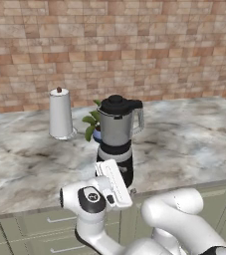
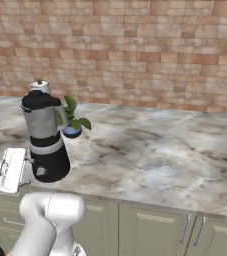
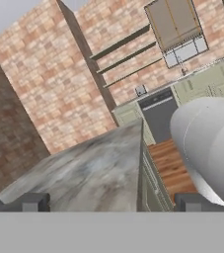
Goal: Open the blender lid, put the banana in the blender, close the lid, and start the blender.
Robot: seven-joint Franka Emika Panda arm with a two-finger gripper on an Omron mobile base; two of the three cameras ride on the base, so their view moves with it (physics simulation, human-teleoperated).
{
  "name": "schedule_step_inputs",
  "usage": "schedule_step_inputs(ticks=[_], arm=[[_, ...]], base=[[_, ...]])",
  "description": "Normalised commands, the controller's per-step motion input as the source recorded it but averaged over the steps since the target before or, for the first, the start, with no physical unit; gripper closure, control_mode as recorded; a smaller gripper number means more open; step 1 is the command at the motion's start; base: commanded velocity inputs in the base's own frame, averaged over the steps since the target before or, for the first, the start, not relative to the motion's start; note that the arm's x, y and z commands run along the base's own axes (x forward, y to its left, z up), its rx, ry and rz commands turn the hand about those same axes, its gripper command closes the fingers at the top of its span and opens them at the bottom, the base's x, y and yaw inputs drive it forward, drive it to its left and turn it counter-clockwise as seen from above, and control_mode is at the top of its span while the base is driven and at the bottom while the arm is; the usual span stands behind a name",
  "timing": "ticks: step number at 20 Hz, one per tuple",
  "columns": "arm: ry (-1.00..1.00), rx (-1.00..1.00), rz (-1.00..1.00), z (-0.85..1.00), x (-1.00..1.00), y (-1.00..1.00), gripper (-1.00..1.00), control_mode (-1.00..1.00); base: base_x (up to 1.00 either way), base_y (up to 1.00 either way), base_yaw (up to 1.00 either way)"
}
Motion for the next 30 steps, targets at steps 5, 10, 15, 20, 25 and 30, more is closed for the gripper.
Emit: schedule_step_inputs(ticks=[5, 10, 15, 20, 25, 30], arm=[[-0.1, 0.0, 0.0, -0.3, 0.02, 0.0, -1.0, -1.0], [-0.12, 0.0, 0.0, -0.18, 0.08, 0.0, -1.0, -1.0], [-0.11, 0.0, 0.0, -0.21, 0.15, 0.0, -1.0, -1.0], [-0.12, 0.0, 0.0, -0.12, 0.16, 0.0, -1.0, -1.0], [-0.1, 0.0, 0.0, -0.05, 0.14, 0.07, -1.0, -1.0], [-0.06, 0.0, 0.0, -0.19, 0.16, 0.12, -1.0, -1.0]], base=[[0.0, 0.0, 0.0], [0.0, 0.0, 0.0], [0.0, 0.0, 0.0], [0.0, 0.0, 0.0], [0.0, 0.0, 0.0], [0.0, 0.0, 0.0]])
